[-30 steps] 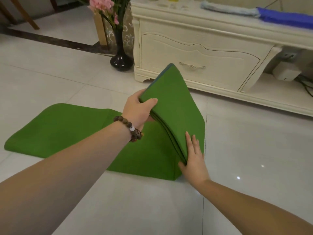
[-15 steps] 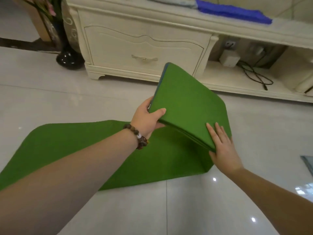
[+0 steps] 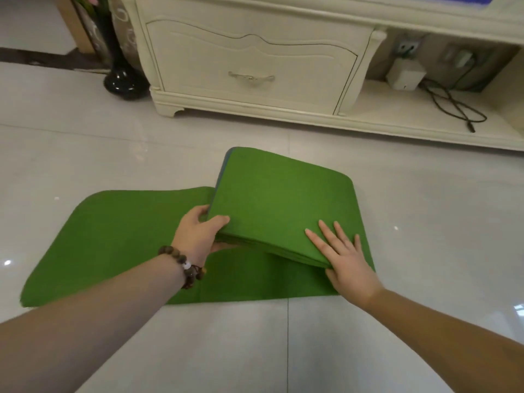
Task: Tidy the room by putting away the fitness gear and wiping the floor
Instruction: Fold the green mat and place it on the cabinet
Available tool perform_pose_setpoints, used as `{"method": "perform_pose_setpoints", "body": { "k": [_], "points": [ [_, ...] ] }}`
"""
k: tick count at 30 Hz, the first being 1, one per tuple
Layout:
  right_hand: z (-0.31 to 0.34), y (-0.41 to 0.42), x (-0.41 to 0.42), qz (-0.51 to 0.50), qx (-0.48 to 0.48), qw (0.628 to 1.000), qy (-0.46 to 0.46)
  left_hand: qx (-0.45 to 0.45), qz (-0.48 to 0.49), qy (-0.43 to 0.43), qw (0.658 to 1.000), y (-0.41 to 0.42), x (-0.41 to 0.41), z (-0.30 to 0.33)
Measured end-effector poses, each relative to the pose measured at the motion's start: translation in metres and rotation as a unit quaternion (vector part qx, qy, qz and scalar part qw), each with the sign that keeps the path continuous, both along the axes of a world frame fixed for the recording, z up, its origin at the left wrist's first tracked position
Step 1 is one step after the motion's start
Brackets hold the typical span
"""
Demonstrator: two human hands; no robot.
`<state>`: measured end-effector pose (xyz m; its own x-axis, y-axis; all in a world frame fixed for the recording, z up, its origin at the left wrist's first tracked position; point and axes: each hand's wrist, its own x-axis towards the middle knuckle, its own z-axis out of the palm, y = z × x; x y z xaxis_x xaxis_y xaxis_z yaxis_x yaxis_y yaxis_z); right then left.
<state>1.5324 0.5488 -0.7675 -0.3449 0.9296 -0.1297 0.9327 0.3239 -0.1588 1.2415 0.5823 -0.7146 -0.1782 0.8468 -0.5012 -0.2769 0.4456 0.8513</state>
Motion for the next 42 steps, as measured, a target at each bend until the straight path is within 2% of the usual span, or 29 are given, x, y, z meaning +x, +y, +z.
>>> {"method": "perform_pose_setpoints", "body": {
  "k": [2, 4, 7, 9, 11, 13, 15, 16, 18, 21, 23, 24, 26, 28, 30, 32, 36, 40, 42],
  "points": [
    [-0.011, -0.001, -0.01, 0.042, -0.016, 0.999, -0.028, -0.025, 0.007, 0.075, 0.997, -0.016, -0.015, -0.02],
    [-0.023, -0.002, -0.017, 0.08, -0.051, 0.992, -0.078, -0.058, -0.026, 0.154, 0.986, -0.035, -0.026, -0.042],
    [-0.041, -0.006, -0.024, 0.11, -0.132, 0.974, -0.149, -0.083, -0.129, 0.294, 0.943, -0.05, -0.039, -0.07],
    [-0.047, -0.009, -0.027, 0.118, -0.154, 0.967, -0.167, -0.044, -0.166, 0.373, 0.912, -0.046, -0.045, -0.078],
    [-0.047, -0.01, -0.035, 0.104, -0.138, 0.974, -0.148, 0.037, -0.229, 0.464, 0.855, -0.036, -0.046, -0.083],
    [-0.044, -0.006, -0.045, 0.094, -0.104, 0.984, -0.112, 0.093, -0.335, 0.542, 0.765, -0.028, -0.041, -0.091],
    [-0.044, 0.001, -0.057, 0.095, -0.08, 0.988, -0.089, 0.096, -0.425, 0.604, 0.667, -0.02, -0.034, -0.101],
    [-0.045, 0.005, -0.063, 0.094, -0.075, 0.989, -0.089, 0.089, -0.454, 0.617, 0.637, -0.017, -0.032, -0.107],
    [-0.052, 0.011, -0.07, 0.092, -0.075, 0.987, -0.11, 0.073, -0.483, 0.616, 0.618, -0.014, -0.031, -0.119],
    [-0.067, 0.015, -0.068, 0.125, -0.104, 0.977, -0.134, 0.06, -0.484, 0.602, 0.632, -0.017, -0.03, -0.133],
    [-0.072, 0.025, -0.062, 0.136, -0.063, 0.981, -0.126, 0.051, -0.466, 0.585, 0.662, -0.02, -0.028, -0.136],
    [-0.07, 0.034, -0.057, 0.104, -0.03, 0.986, -0.123, 0.044, -0.456, 0.57, 0.682, -0.021, -0.028, -0.135],
    [-0.067, 0.057, -0.037, -0.042, 0.006, 0.991, -0.126, 0.038, -0.422, 0.521, 0.741, -0.023, -0.027, -0.134],
    [-0.07, 0.078, -0.017, -0.157, -0.033, 0.979, -0.128, 0.061, -0.355, 0.462, 0.81, -0.024, -0.028, -0.133],
    [-0.075, 0.085, -0.009, -0.172, -0.071, 0.973, -0.135, 0.091, -0.279, 0.426, 0.855, -0.024, -0.031, -0.133],
    [-0.081, 0.085, -0.01, -0.163, -0.082, 0.975, -0.128, 0.094, -0.234, 0.406, 0.878, -0.019, -0.035, -0.129],
    [-0.081, 0.084, -0.01, -0.168, -0.075, 0.976, -0.118, 0.126, -0.208, 0.407, 0.88, -0.013, -0.037, -0.117],
    [-0.076, 0.075, -0.008, -0.158, -0.03, 0.984, -0.081, 0.179, -0.168, 0.465, 0.851, -0.043, -0.028, -0.116],
    [-0.076, 0.072, -0.008, -0.148, -0.034, 0.985, -0.084, 0.164, -0.2, 0.481, 0.838, -0.058, -0.029, -0.123]
  ]
}}
